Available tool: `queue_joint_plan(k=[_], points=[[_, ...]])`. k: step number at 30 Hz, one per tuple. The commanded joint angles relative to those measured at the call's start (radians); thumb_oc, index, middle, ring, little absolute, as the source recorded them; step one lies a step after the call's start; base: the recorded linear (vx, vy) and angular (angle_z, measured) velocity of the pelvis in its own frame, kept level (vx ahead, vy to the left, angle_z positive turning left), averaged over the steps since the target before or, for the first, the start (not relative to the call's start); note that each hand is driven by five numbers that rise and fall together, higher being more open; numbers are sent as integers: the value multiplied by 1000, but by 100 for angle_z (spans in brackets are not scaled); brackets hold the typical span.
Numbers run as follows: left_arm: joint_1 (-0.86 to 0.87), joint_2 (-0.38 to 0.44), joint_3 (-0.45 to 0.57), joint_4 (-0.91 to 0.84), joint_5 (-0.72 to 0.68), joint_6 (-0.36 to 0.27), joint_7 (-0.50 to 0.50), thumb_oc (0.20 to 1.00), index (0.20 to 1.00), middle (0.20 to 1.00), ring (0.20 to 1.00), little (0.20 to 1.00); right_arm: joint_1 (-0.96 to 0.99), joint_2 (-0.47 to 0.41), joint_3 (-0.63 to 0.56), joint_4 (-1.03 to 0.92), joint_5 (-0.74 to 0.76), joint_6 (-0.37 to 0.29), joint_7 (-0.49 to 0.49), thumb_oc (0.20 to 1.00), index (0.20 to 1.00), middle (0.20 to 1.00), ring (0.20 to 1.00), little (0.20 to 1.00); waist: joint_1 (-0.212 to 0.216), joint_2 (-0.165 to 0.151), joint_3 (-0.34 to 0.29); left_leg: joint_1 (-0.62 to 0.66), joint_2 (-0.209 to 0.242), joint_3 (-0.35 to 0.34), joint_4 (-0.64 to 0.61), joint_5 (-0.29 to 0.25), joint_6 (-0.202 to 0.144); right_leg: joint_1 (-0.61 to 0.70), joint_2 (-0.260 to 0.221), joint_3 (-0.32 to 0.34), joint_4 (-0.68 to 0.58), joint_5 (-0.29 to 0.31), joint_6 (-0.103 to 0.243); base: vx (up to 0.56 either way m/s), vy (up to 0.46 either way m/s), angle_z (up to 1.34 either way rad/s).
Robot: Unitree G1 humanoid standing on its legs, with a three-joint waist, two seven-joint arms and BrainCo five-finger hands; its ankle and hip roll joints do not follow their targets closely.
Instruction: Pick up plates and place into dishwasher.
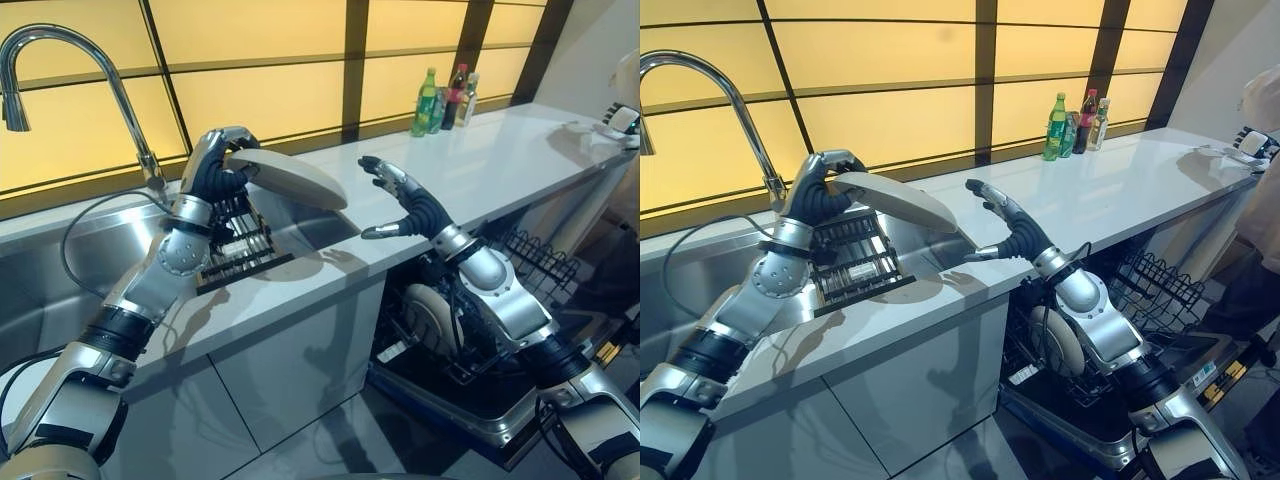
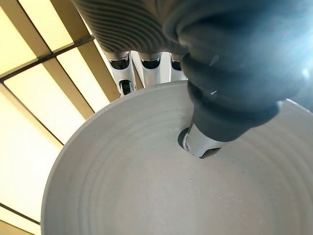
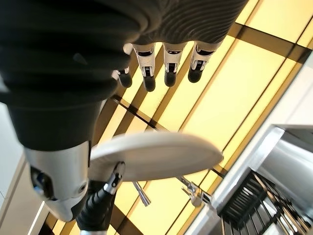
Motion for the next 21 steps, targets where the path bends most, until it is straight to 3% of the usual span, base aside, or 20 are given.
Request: queue_joint_plan(k=[1, 16, 17, 18, 19, 21], points=[[-106, -33, -22, -8, 4, -6, 16, 200, 200, 200, 200, 200, -163, 36, 32, 36, 12, -7, -28, 1000, 1000, 1000, 1000, 1000, 26, 4, 3, 31, -78, 12, 8, -109, 52, 58, 6, -6, 25, -112, 52, 0, 0, 0], [-100, -167, -93, -2, -39, -4, -9, 200, 200, 200, 200, 200, -263, 141, 78, 143, -3, 62, -120, 1000, 1000, 1000, 1000, 1000, 45, -6, -11, 31, -81, 1, 8, -112, 54, 64, 7, -5, 13, -107, 51, 0, 0, 0], [-98, -183, -101, -1, -31, -3, -11, 200, 200, 200, 200, 200, -274, 152, 80, 159, -11, 69, -132, 871, 871, 871, 871, 871, 47, -7, -13, 31, -81, -1, 8, -112, 54, 64, 7, -4, 12, -105, 51, 0, 0, 0], [-97, -190, -108, -3, -35, -5, -12, 200, 200, 200, 200, 200, -282, 158, 82, 170, -14, 74, -143, 583, 583, 583, 583, 583, 48, -8, -13, 30, -81, -1, 8, -112, 54, 64, 7, -4, 11, -105, 51, 0, 0, 0], [-96, -195, -113, -4, -41, -7, -14, 200, 200, 200, 200, 200, -289, 161, 84, 177, -15, 77, -150, 200, 200, 200, 200, 200, 50, -8, -14, 30, -82, -2, 8, -112, 54, 64, 7, -4, 11, -104, 51, 0, 0, 0], [-96, -214, -122, -4, -43, -8, -20, 200, 200, 200, 200, 200, -309, 169, 86, 204, -5, 89, -154, 200, 200, 200, 200, 200, 53, -9, -16, 35, -81, -4, 8, -122, 55, 70, 8, -4, 10, -113, 51, 0, 0, 0]])
